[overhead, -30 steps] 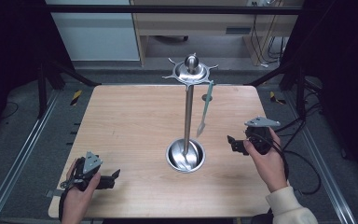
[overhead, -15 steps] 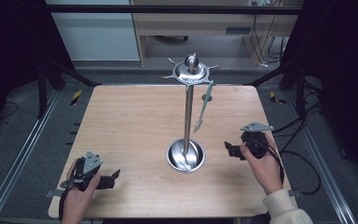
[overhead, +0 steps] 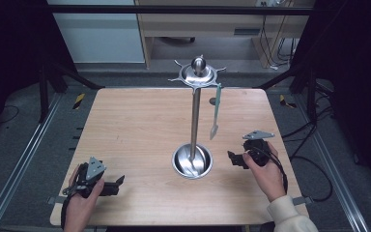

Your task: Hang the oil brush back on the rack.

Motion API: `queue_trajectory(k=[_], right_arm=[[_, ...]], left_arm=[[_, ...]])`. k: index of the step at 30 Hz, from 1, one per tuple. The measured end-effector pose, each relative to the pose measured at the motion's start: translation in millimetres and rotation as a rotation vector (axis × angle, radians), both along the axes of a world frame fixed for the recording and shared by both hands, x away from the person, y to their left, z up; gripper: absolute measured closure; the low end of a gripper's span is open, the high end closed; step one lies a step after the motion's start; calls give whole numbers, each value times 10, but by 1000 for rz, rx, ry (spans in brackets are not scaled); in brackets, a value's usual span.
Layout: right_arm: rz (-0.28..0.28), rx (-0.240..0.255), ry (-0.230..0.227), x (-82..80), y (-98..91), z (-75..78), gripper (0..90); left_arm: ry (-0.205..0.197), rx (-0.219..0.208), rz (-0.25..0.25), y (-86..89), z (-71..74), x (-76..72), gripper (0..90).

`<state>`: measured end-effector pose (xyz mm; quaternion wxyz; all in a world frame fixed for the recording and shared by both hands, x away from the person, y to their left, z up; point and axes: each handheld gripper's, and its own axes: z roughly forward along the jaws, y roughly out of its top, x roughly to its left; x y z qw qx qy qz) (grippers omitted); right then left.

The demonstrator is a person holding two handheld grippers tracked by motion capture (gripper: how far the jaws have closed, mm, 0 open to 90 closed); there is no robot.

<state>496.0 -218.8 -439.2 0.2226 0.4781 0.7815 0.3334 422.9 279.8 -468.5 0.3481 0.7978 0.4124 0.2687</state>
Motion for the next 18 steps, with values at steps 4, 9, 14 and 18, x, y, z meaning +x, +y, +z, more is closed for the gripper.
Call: queue_trajectory(k=[4, 9, 14, 18], right_arm=[[2, -4, 11, 37, 29, -59, 118], [-5, -2, 21, 86, 47, -111, 118], [-16, 8, 23, 152, 60, -166, 119], [-24, 15, 25, 205, 69, -202, 120]], left_arm=[[0, 0, -1, 0, -1, 1, 30], [0, 0, 0, 2, 0, 0, 30], [-1, -1, 0, 2, 1, 0, 30], [0, -2, 1, 5, 0, 1, 30]])
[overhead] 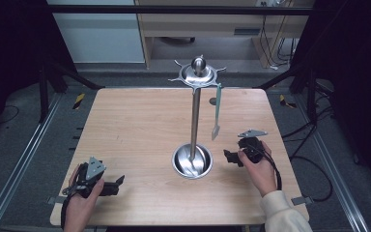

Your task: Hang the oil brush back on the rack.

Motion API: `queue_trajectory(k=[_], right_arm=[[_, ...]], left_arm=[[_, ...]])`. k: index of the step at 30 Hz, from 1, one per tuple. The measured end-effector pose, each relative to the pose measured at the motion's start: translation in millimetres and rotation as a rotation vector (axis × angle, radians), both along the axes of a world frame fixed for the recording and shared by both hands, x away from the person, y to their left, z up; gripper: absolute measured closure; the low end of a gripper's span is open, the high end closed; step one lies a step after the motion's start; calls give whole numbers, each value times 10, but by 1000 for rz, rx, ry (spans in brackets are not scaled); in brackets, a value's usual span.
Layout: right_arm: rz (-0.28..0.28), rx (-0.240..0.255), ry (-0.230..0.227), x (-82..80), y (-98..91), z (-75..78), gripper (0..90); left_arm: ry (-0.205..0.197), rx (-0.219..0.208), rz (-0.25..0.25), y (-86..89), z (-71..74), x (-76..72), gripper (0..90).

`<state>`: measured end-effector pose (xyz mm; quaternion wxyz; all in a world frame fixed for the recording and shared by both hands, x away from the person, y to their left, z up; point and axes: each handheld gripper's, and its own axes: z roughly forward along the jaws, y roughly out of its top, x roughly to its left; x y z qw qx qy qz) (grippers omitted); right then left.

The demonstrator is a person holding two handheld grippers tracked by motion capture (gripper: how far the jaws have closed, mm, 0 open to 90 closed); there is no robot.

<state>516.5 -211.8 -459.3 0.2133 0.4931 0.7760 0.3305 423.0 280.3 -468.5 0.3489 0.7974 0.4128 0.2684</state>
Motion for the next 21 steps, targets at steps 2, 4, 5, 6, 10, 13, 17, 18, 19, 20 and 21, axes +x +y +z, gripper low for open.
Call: queue_trajectory(k=[2, 4, 5, 6, 10, 13, 17, 18, 19, 20, 21], right_arm=[[-5, 8, -2, 27, 5, -18, 123], [-11, 35, 2, 61, 10, -36, 123], [-15, 39, 2, 77, 11, -41, 124], [-20, 51, 4, 90, 17, -45, 124], [-35, 72, -1, 159, 39, -69, 124], [-43, 84, -7, 205, 62, -81, 124], [-44, 77, -25, 265, 96, -115, 132], [-45, 63, -32, 270, 102, -123, 137], [-49, 55, -35, 273, 100, -135, 138], [-50, 62, -29, 277, 95, -151, 138], [-49, 66, -21, 278, 90, -160, 137]], left_arm=[[-1, -1, 1, 0, 0, 0, 30], [0, 0, 0, 1, 0, 0, 30], [0, -1, 0, 0, 0, 0, 30], [0, -1, 0, 0, 0, 0, 30], [-2, 0, 1, -1, -1, 1, 30], [-1, -1, 1, 1, -1, 0, 30], [-2, -3, 0, 3, 1, 6, 30], [-4, -6, 0, -1, 1, 9, 30], [-5, -1, -3, -1, 4, 12, 30], [-6, -5, -2, -6, 3, 14, 30], [-6, -5, -4, -11, 3, 16, 30]])
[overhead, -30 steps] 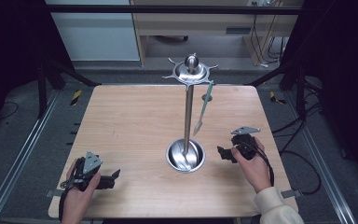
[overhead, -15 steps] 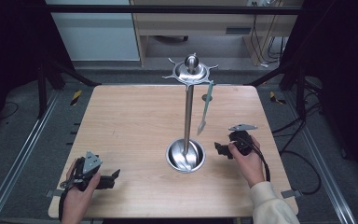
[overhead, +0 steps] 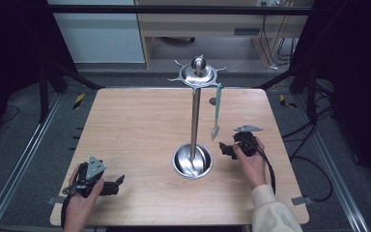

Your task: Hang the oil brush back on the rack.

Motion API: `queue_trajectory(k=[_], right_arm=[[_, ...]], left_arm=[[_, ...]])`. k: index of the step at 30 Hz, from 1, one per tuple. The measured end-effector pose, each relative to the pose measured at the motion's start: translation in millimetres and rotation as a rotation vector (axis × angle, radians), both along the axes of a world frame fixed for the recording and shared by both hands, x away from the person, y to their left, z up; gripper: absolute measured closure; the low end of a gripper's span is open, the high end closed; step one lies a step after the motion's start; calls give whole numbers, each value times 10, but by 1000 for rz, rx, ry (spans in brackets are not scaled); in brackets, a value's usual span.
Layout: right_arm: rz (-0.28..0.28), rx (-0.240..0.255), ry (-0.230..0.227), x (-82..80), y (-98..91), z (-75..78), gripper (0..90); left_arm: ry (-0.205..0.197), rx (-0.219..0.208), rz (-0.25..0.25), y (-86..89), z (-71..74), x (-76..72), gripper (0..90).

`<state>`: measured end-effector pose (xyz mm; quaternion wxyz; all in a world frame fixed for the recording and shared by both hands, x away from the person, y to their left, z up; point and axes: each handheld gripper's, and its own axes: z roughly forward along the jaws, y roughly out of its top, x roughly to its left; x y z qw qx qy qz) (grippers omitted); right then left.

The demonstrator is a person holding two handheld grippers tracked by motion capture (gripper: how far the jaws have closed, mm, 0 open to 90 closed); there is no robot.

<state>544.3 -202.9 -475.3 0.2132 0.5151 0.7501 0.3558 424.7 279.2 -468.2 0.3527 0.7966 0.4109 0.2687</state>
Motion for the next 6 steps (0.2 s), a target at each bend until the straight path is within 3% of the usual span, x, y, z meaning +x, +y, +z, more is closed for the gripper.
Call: queue_trajectory(k=[3, 6], right_arm=[[3, -27, -7, -27, -16, -20, 134], [10, 9, -14, -107, -36, -14, 132]], left_arm=[[-2, 0, -4, -12, 6, 2, 30], [-2, 1, -7, -18, 6, 8, 30]])
